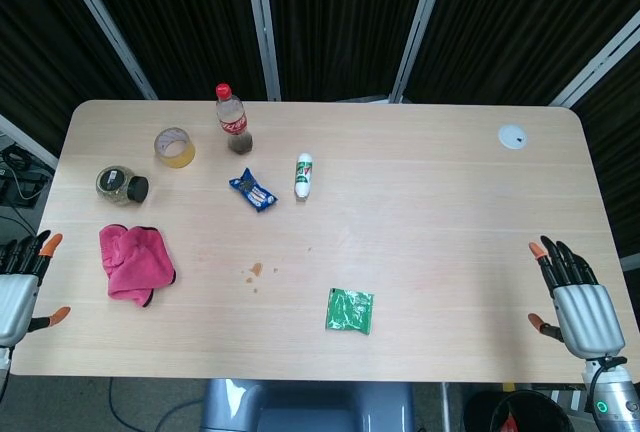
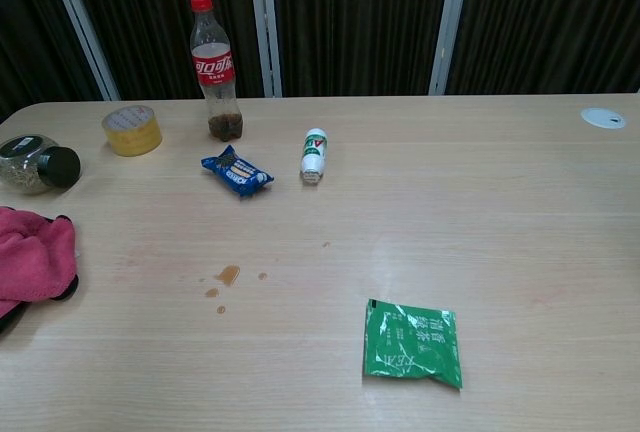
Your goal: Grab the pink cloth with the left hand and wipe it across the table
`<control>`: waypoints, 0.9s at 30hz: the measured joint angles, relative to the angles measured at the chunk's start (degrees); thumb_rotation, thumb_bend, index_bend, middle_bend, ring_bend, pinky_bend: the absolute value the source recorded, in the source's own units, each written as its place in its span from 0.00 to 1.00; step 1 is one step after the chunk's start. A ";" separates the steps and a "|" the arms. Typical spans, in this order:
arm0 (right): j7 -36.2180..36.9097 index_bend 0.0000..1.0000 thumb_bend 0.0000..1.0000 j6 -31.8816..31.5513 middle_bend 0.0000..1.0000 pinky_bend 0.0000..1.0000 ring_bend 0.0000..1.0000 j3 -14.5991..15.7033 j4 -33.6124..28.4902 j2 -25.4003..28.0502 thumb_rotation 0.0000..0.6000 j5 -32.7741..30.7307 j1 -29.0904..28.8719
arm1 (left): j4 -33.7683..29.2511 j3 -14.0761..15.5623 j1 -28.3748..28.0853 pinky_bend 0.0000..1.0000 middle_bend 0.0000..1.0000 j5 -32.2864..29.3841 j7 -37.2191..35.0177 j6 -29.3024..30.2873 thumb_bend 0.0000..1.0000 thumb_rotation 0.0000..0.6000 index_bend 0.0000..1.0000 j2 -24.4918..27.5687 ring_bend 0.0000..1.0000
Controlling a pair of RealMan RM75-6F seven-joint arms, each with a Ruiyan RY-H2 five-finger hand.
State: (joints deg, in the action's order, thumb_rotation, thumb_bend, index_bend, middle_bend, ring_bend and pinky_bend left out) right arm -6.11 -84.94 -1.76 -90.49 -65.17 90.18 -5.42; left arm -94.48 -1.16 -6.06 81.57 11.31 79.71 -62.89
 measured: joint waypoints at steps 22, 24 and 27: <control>0.69 0.00 0.00 0.18 0.00 0.15 0.00 0.31 -0.58 -0.08 1.00 0.37 0.01 | 2.04 -2.78 -9.57 0.00 0.00 -18.30 19.58 -15.43 0.00 1.00 0.00 -6.17 0.00; 0.79 0.00 0.00 0.22 0.00 0.15 0.00 0.27 -0.58 -0.08 1.00 0.34 -0.02 | 2.91 -2.87 -10.39 0.00 0.00 -19.75 21.06 -16.24 0.00 1.00 0.00 -6.96 0.00; 0.86 0.00 0.00 0.29 0.00 0.15 0.00 0.26 -0.56 -0.09 1.00 0.31 -0.06 | 4.45 -2.90 -11.55 0.00 0.00 -22.14 23.35 -17.34 0.00 1.00 0.00 -8.25 0.00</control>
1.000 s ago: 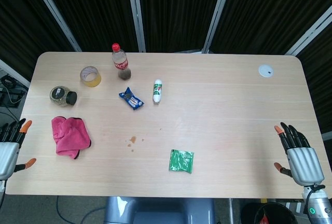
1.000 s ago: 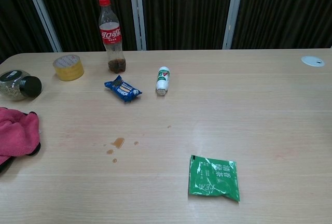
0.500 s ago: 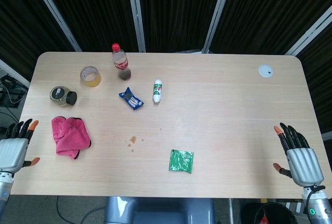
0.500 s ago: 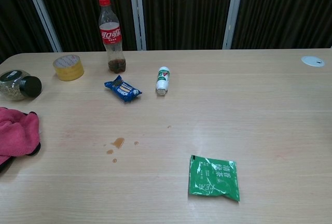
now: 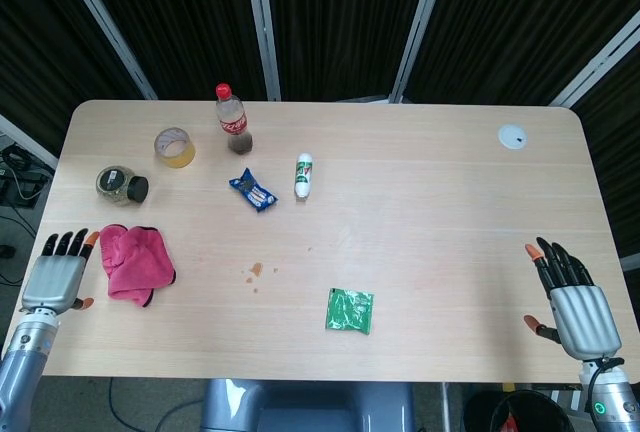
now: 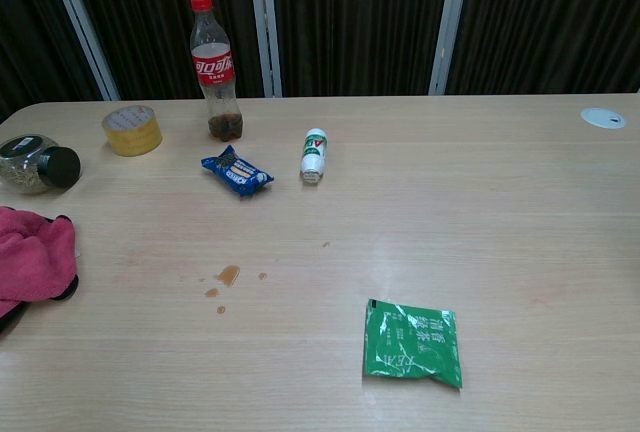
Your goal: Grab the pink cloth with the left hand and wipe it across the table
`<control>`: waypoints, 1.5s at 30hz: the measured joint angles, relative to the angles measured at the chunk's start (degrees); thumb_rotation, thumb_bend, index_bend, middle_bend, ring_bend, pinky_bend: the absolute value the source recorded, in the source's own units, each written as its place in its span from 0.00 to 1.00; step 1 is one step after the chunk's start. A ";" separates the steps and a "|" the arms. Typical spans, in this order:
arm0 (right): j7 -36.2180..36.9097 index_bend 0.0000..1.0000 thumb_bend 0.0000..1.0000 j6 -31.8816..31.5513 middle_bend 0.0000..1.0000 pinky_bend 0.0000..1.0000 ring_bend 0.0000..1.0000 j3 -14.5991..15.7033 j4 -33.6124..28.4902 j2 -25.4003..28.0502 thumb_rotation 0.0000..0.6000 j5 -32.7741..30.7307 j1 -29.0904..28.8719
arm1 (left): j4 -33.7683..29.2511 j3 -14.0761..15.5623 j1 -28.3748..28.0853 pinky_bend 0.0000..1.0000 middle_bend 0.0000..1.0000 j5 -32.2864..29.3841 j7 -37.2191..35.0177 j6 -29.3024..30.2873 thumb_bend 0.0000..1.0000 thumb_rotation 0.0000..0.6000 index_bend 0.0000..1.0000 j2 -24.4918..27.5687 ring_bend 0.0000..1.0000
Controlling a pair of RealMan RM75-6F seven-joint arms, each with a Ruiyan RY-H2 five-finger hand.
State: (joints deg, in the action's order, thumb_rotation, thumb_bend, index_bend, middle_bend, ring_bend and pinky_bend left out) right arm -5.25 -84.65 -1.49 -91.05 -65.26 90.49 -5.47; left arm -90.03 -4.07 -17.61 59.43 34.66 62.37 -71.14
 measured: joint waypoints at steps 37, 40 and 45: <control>2.71 0.00 0.00 2.92 0.00 0.15 0.00 -0.80 0.28 -0.31 1.00 -2.78 -1.19 | 19.60 -0.24 -10.06 0.38 0.32 -10.73 4.22 -7.26 0.45 1.00 0.50 -15.65 0.26; 2.61 0.00 0.00 2.88 0.00 0.15 0.00 -0.76 0.09 -0.15 1.00 -2.75 -1.18 | 20.88 -0.16 -9.90 0.46 0.43 -8.13 1.49 -6.53 0.52 1.00 0.61 -16.64 0.35; 2.60 0.00 0.00 2.66 0.00 0.15 0.00 -0.71 -0.01 -0.11 1.00 -2.73 -1.07 | 21.88 -0.11 -9.65 0.52 0.52 -4.68 -1.65 -4.96 0.57 1.00 0.72 -17.92 0.43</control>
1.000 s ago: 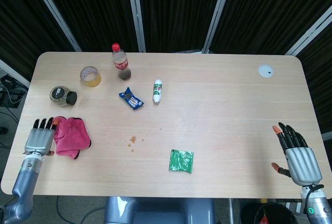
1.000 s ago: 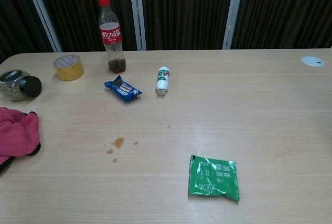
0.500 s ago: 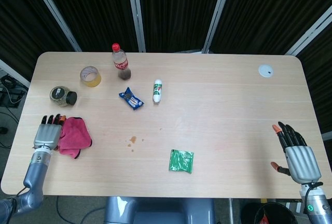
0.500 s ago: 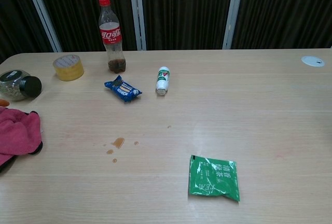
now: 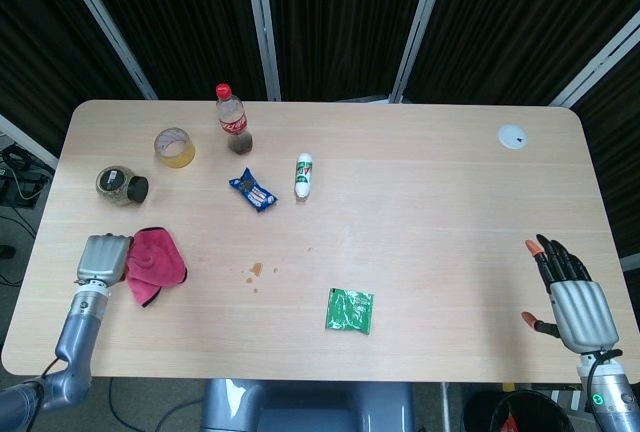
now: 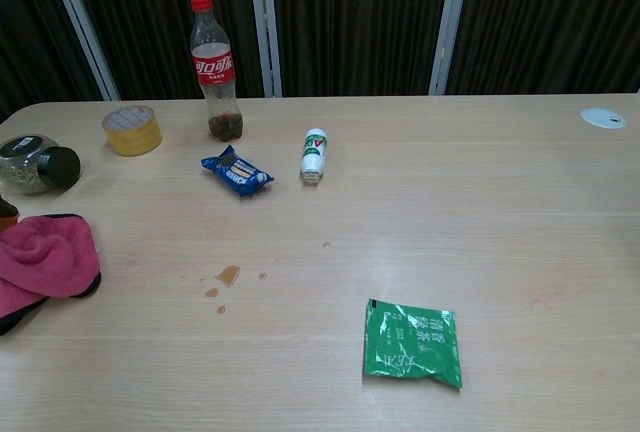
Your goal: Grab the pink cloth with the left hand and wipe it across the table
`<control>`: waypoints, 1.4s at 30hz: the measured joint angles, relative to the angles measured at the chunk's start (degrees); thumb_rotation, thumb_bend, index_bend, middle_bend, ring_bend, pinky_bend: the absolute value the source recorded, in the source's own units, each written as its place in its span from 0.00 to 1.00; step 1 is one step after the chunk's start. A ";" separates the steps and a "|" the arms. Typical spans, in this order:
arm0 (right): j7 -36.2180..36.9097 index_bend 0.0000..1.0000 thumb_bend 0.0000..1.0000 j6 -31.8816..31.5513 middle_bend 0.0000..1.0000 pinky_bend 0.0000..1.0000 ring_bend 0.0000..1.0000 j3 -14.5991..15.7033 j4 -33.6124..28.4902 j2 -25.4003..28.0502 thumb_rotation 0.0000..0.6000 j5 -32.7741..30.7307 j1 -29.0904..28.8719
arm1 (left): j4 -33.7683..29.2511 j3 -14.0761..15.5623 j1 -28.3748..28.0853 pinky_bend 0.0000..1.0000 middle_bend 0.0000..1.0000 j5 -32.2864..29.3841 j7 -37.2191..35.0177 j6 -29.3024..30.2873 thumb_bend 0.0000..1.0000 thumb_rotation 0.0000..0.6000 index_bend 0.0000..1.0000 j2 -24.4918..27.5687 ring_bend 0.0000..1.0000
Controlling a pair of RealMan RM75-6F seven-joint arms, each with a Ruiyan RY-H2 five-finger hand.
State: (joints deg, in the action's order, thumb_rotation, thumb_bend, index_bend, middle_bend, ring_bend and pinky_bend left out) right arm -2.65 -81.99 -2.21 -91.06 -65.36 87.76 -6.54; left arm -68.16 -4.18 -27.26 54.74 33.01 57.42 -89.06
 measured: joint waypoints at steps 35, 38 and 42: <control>1.71 0.01 0.00 -3.61 0.00 0.15 0.00 -2.48 -0.14 -1.77 1.00 -2.93 1.29 | -14.87 -0.79 -4.53 0.59 0.62 9.70 4.69 5.99 0.60 1.00 0.84 -13.47 0.52; 1.97 0.01 0.00 -4.47 0.00 0.15 0.00 -2.89 -0.07 -2.17 1.00 -3.07 1.56 | -15.07 0.12 -5.07 0.59 0.62 9.71 6.82 5.78 0.60 1.00 0.84 -16.26 0.52; 2.66 0.01 0.00 -5.12 0.00 0.15 0.00 -3.25 0.01 -2.47 1.00 -3.30 1.88 | -14.46 1.08 -5.50 0.59 0.62 9.73 8.70 5.64 0.60 1.00 0.84 -18.89 0.52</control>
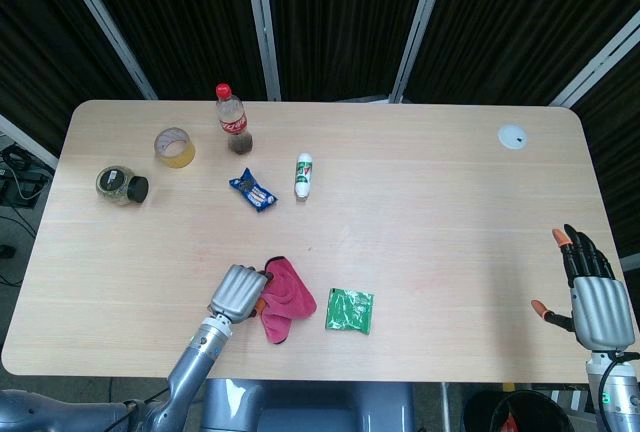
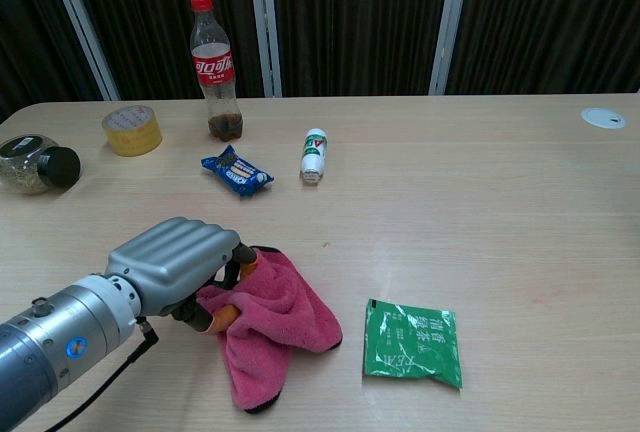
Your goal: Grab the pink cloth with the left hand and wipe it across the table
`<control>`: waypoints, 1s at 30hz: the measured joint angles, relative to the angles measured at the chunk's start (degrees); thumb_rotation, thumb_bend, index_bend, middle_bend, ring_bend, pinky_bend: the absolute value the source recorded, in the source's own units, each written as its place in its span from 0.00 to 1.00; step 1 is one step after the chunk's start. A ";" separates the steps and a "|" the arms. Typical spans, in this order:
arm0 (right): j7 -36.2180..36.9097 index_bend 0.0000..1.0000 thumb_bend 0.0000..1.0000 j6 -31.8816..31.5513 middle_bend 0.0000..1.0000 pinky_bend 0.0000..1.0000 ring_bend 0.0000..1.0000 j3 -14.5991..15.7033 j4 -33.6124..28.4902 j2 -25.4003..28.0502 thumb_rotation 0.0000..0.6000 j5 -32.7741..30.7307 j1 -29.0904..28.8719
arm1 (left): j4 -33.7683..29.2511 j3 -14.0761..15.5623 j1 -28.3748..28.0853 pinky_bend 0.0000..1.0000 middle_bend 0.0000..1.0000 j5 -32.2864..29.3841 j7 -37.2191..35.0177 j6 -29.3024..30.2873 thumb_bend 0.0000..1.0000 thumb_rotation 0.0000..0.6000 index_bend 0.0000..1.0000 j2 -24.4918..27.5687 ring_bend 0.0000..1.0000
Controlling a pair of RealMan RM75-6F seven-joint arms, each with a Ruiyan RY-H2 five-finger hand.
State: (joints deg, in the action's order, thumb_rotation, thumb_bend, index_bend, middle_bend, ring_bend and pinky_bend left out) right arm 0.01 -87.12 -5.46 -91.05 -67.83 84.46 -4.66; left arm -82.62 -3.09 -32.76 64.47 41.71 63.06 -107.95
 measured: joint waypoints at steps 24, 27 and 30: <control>-0.33 0.02 0.00 1.27 0.00 0.15 0.00 0.38 -0.47 0.56 1.00 0.54 -0.24 | 11.04 -5.79 0.73 0.59 0.62 -8.19 -1.39 -0.90 0.60 1.00 0.84 7.81 0.52; -0.48 0.02 0.00 1.33 0.00 0.15 0.00 0.37 -0.51 0.49 1.00 0.54 -0.29 | 11.64 -6.10 1.26 0.59 0.62 -8.75 -2.64 -1.06 0.60 1.00 0.84 9.31 0.52; -0.57 0.02 0.00 1.33 0.00 0.15 0.00 0.39 -0.42 0.44 1.00 0.62 -0.31 | 11.81 -6.44 1.45 0.59 0.62 -9.04 -3.44 -1.16 0.61 1.00 0.84 10.29 0.52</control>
State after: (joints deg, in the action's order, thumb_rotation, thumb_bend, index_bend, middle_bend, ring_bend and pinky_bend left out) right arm -0.56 -85.78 -5.08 -91.47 -67.39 85.08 -4.97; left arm -70.80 -9.53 -31.31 55.44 38.27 61.90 -97.66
